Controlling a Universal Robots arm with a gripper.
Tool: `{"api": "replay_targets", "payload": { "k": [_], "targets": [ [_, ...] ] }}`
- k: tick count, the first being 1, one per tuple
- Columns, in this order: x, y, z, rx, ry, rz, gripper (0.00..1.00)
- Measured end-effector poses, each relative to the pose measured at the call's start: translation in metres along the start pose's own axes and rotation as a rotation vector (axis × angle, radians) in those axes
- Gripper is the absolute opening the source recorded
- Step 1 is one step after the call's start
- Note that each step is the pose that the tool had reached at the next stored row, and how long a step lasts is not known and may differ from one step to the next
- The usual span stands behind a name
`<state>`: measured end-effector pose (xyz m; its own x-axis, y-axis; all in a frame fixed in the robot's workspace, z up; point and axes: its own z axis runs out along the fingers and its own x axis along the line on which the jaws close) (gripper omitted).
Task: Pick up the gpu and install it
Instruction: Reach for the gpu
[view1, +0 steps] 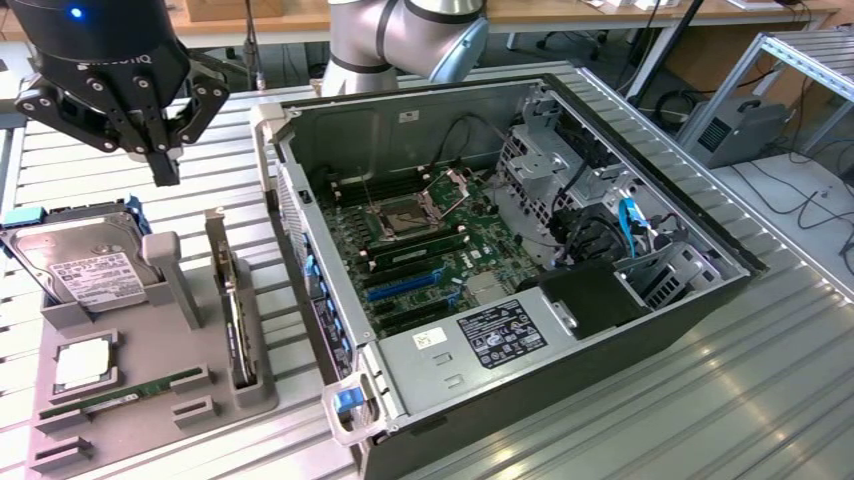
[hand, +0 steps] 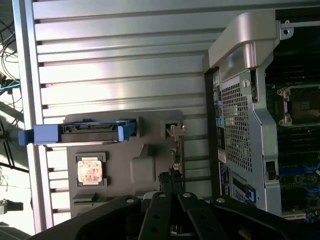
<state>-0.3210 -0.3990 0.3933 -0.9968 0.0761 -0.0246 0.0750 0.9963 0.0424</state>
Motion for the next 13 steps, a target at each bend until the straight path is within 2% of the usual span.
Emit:
{"api": "replay_targets", "payload": {
  "k": [13],
  "targets": [
    [-0.0008, -0.0017, 0.0003, 0.0000, 0.0000, 0.000, 0.11]
  ]
}}
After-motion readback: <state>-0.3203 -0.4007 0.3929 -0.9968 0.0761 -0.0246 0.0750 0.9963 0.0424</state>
